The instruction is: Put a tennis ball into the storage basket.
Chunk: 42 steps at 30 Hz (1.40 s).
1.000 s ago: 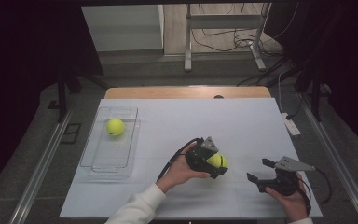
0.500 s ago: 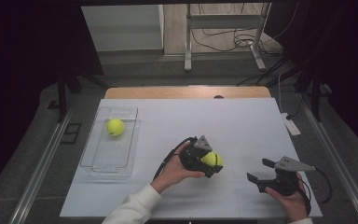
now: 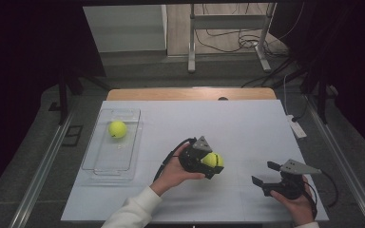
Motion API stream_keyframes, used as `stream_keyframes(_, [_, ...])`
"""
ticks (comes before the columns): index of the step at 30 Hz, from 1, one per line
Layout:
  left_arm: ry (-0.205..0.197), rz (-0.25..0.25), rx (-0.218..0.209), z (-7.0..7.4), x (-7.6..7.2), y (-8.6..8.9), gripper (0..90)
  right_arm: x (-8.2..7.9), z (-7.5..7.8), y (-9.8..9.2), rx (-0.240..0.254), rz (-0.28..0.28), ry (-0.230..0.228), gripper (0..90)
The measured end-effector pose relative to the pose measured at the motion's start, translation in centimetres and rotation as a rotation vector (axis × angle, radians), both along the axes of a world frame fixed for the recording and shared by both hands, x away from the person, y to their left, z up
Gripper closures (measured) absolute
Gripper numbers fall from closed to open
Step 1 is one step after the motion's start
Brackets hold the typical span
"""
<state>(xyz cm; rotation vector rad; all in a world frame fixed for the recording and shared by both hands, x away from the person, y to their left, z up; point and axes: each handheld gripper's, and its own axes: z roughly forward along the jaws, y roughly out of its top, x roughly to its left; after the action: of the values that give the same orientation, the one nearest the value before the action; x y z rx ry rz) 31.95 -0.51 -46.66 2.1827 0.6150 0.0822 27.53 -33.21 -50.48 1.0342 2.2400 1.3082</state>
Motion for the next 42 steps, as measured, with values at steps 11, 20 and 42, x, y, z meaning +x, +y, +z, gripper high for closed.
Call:
stream_keyframes(11, [-0.013,0.018,-0.028,0.8,0.0,1.0,26.6,0.0,0.0,0.0,-0.001,-0.001,-0.001,11.7])
stream_keyframes(20, [-0.023,0.035,-0.046,1.4,-0.1,1.8,26.6,-0.1,0.1,0.0,0.002,-0.001,-0.001,11.7])
stream_keyframes(42, [-0.048,0.071,-0.084,2.7,0.1,3.7,26.6,-0.1,0.1,0.0,0.001,-0.002,0.002,11.7])
